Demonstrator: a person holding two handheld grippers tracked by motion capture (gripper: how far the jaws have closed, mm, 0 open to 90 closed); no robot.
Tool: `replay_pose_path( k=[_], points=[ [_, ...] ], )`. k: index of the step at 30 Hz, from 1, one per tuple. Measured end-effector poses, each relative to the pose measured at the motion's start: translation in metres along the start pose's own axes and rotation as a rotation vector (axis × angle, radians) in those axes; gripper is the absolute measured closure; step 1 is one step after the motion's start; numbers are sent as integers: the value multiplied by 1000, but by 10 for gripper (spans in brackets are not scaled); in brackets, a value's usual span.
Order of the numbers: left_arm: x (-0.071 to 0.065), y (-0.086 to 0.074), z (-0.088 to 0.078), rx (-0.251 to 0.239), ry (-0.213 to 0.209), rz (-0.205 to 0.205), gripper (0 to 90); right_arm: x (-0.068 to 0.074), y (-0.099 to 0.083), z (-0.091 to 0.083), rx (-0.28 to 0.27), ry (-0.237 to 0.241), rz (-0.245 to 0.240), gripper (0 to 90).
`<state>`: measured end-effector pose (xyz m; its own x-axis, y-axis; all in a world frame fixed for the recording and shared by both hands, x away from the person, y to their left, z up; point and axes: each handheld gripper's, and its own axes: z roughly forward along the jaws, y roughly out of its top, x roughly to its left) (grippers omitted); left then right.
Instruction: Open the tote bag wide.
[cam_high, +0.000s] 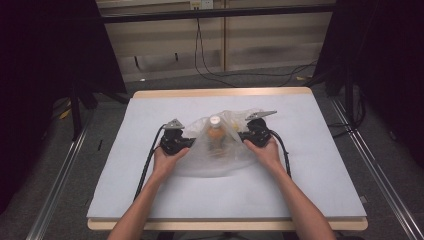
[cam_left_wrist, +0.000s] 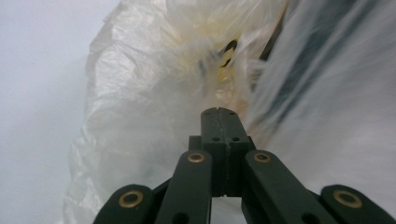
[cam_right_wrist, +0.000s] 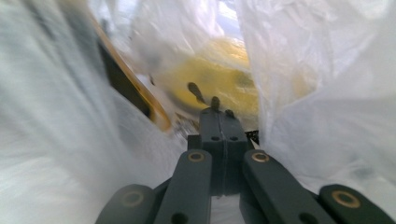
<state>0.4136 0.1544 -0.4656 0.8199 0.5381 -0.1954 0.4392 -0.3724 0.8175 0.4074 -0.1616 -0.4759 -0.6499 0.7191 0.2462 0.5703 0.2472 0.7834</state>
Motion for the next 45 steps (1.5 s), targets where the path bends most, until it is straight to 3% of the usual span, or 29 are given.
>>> replay_pose_path(
  k=[6,8,13,16,19,23,28,32,35,42,45],
  points=[
    [-14,23,-32,-155,-21,16,900,11,18,-30,-112,36,-15,900],
    [-21,34,-38,-187,-36,44,900,15,24,-38,-133,51,-19,900],
    [-38,52,-47,-234,-55,91,900,26,36,-48,-189,101,-32,900],
    [-45,53,-48,-235,-70,108,900,35,39,-53,-205,132,-50,900],
    [-50,51,-50,-225,-56,123,900,43,40,-60,-215,158,-59,900],
    [-54,59,-62,-287,-70,126,900,60,42,-69,-232,190,-101,900],
    [-69,76,-73,-343,-101,174,900,80,45,-69,-238,238,-128,900],
    [-86,81,-65,-312,-136,240,900,91,46,-59,-213,251,-148,900],
    [-85,73,-57,-273,-115,244,900,93,43,-52,-196,242,-157,900],
    [-59,38,-35,-155,-59,195,900,80,31,-52,-184,223,-133,900],
    [-52,29,-24,-121,-88,170,900,74,27,-53,-171,189,-140,900]
  ],
)
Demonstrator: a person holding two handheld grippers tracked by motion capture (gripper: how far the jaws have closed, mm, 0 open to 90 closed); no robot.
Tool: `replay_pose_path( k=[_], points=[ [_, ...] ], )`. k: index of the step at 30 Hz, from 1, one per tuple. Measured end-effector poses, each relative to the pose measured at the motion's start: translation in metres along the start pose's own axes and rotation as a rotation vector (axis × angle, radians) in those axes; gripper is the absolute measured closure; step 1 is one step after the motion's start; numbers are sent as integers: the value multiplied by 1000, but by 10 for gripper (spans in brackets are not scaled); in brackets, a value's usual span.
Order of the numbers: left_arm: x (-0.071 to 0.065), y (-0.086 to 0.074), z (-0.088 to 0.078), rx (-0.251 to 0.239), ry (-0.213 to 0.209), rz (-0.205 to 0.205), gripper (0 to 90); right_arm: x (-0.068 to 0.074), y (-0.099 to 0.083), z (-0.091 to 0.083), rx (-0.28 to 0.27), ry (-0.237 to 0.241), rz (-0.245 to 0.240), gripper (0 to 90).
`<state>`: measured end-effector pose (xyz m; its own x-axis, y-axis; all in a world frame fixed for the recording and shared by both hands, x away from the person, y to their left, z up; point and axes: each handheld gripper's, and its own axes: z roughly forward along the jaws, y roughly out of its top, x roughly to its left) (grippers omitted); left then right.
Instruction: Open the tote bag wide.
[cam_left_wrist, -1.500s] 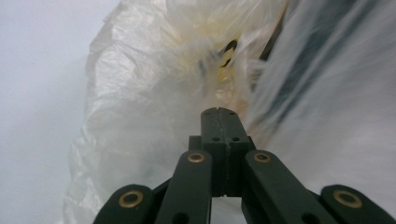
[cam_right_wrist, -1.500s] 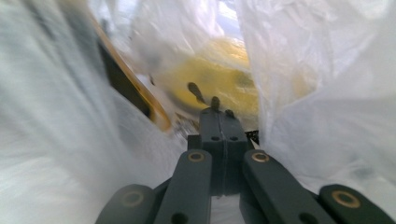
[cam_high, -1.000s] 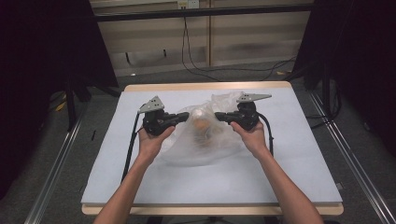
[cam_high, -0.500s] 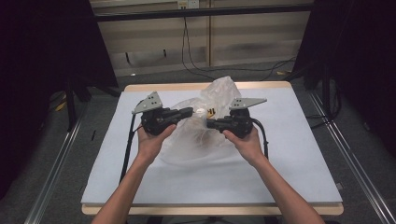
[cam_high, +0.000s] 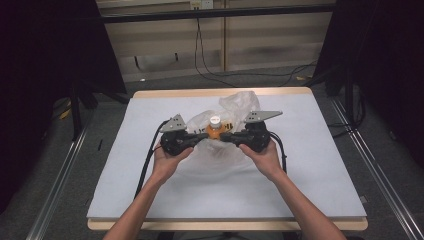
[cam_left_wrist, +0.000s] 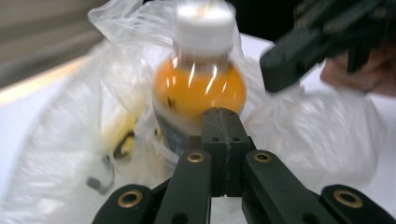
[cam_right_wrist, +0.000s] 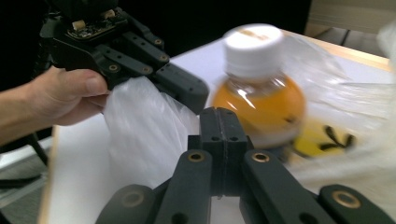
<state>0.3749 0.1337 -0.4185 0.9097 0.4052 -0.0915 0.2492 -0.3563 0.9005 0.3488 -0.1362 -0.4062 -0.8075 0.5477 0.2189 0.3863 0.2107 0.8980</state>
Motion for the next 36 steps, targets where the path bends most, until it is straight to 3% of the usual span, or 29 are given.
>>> replay_pose_path(
  k=[7,12,17,20,23,24,27,29,30,32,34,36],
  points=[
    [6,-20,13,80,3,-18,900,-30,-18,-6,30,-79,59,900],
    [10,-30,23,127,9,-54,900,-42,-35,2,70,-99,85,900],
    [18,-42,33,215,19,-58,900,-49,-50,18,157,-117,81,900],
    [20,-46,35,254,40,-57,900,-49,-56,25,204,-127,64,900],
    [25,-52,35,311,100,-50,900,-52,-63,28,256,-144,55,900],
    [27,-54,34,315,94,-47,900,-53,-66,30,281,-157,48,900],
    [34,-56,26,326,133,-56,900,-59,-69,26,294,-170,63,900],
    [40,-58,18,340,158,-44,900,-60,-67,21,323,-216,15,900],
    [44,-59,14,347,181,-43,900,-64,-67,17,328,-220,23,900],
    [51,-63,5,343,185,-72,900,-70,-69,8,336,-237,45,900],
    [55,-65,-5,352,207,-70,900,-75,-70,-1,347,-248,56,900],
    [58,-68,-13,360,197,-68,900,-78,-72,-11,357,-252,55,900]
  ],
)
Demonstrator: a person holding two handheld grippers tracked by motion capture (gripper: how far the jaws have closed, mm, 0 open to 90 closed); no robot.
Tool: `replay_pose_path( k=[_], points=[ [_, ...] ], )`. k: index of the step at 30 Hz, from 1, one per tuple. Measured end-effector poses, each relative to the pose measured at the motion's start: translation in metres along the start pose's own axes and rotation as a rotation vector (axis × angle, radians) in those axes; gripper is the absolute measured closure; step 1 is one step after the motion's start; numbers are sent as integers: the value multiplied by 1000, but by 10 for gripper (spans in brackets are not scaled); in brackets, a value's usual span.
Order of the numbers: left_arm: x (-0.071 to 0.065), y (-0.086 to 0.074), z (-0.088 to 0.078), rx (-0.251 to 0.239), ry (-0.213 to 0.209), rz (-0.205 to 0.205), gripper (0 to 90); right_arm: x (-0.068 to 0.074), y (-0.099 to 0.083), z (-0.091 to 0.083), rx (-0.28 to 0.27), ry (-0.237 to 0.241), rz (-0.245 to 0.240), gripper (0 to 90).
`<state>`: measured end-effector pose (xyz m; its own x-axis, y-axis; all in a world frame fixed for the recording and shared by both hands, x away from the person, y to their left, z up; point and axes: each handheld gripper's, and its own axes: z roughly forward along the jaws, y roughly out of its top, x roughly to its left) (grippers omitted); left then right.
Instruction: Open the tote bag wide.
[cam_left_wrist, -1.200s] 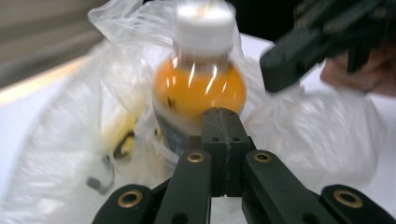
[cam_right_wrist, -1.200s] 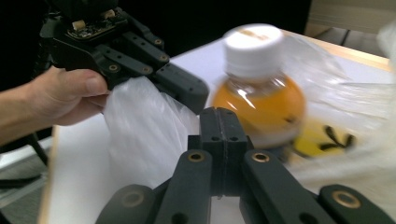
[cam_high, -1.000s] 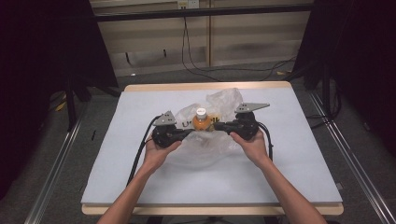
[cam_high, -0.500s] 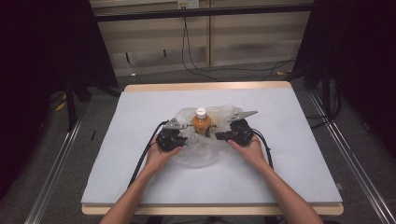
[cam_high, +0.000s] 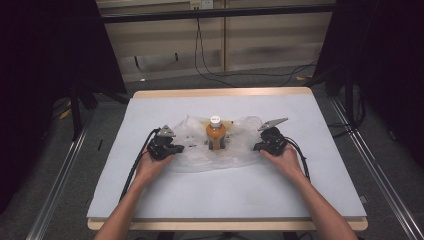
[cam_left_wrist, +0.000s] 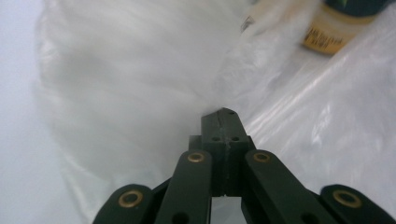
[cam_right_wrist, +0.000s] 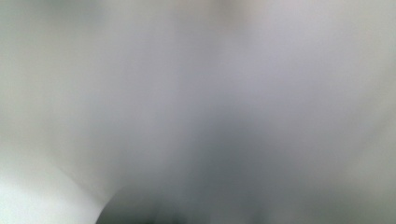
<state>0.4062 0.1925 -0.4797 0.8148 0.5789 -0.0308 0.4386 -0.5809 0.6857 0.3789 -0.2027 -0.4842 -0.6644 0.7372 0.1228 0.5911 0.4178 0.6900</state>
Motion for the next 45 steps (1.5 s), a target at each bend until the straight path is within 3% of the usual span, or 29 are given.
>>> replay_pose_path(
  k=[2,4,7,8,10,14,21,27,30,33,38,40,42,45],
  points=[
    [2,-4,-6,9,14,13,900,-2,-3,-4,4,1,12,900],
    [3,-9,-10,7,12,-4,900,-2,-5,-6,6,0,-8,900],
    [8,-14,-13,-8,8,-18,900,-5,-7,-8,6,7,6,900],
    [10,-17,-15,-22,-13,-56,900,-7,-8,-9,-1,8,10,900],
    [13,-21,-15,-48,-32,-59,900,-10,-13,-10,-33,25,54,900],
    [9,-22,-20,-104,-85,-83,900,-10,-15,-13,-115,67,88,900],
    [-7,-14,-38,-196,-155,-61,900,2,-13,-38,-220,123,81,900],
    [-24,-8,-53,-212,-176,2,900,14,-16,-62,-265,141,48,900],
    [-29,3,-63,-227,-151,46,900,20,-11,-76,-280,136,18,900],
    [-33,20,-65,-231,-154,70,900,27,-2,-85,-278,138,-15,900],
    [-43,61,-64,-233,-171,147,900,37,31,-91,-297,160,-71,900],
    [-43,78,-60,-220,-169,168,900,38,48,-86,-271,166,-80,900],
    [-41,93,-53,-213,-165,155,900,37,63,-75,-238,152,-94,900],
    [-35,106,-32,-151,-162,151,900,37,78,-53,-184,151,-112,900]
  ],
)
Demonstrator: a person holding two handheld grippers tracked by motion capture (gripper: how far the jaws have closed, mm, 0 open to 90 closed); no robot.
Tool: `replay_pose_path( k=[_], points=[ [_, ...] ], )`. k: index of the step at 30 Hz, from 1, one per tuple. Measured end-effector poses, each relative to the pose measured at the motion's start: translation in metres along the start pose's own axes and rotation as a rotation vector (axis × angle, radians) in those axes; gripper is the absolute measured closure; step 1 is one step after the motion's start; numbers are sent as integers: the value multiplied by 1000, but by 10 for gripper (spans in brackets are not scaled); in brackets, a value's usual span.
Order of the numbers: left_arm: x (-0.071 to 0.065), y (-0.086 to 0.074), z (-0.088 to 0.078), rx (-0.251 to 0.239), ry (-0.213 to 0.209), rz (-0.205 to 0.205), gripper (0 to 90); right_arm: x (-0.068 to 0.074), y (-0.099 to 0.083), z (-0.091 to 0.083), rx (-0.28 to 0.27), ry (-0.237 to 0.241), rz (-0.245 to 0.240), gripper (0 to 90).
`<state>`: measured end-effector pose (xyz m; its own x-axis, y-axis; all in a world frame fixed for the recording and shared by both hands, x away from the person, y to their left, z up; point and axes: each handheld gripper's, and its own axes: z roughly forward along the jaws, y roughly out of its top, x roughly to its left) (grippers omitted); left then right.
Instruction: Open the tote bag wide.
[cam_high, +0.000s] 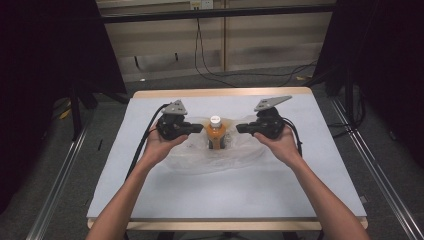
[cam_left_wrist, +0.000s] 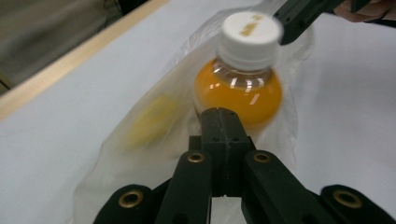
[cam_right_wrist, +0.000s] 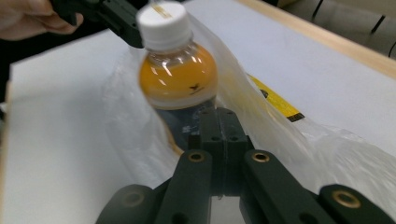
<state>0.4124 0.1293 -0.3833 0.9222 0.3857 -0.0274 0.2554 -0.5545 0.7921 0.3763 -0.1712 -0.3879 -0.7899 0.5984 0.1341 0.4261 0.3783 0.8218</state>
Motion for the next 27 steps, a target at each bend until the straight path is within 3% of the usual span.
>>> replay_pose_path(
  k=[2,4,6,7,9,10,11,13,15,16,17,20,22,23,25,27],
  points=[
    [7,-4,19,66,27,-17,900,-5,-1,19,67,-9,-6,900],
    [13,-13,37,108,18,-27,900,-12,-8,38,137,-34,-8,900],
    [17,-23,51,181,3,1,900,-20,-16,54,201,-45,6,900],
    [15,-28,59,194,8,-18,900,-23,-20,60,229,-53,2,900],
    [17,-35,69,264,11,21,900,-27,-26,71,281,-61,-8,900],
    [15,-39,74,276,31,9,900,-29,-28,75,301,-72,-11,900],
    [17,-42,76,299,21,11,900,-31,-30,77,330,-73,-14,900],
    [17,-46,76,328,33,30,900,-32,-33,81,365,-76,-27,900],
    [18,-47,74,329,19,30,900,-33,-33,82,385,-71,-38,900],
    [19,-47,69,369,36,73,900,-34,-36,82,415,-68,-57,900],
    [18,-48,67,384,44,81,900,-34,-36,81,422,-62,-54,900],
    [21,-49,59,452,48,115,900,-33,-33,79,471,-70,-114,900],
    [25,-52,54,480,74,115,900,-32,-32,77,513,-78,-145,900],
    [28,-54,50,486,75,91,900,-33,-32,74,530,-82,-155,900],
    [36,-60,42,498,103,83,900,-37,-34,68,562,-81,-164,900],
    [44,-66,36,500,139,77,900,-42,-37,59,609,-116,-175,900]
  ],
)
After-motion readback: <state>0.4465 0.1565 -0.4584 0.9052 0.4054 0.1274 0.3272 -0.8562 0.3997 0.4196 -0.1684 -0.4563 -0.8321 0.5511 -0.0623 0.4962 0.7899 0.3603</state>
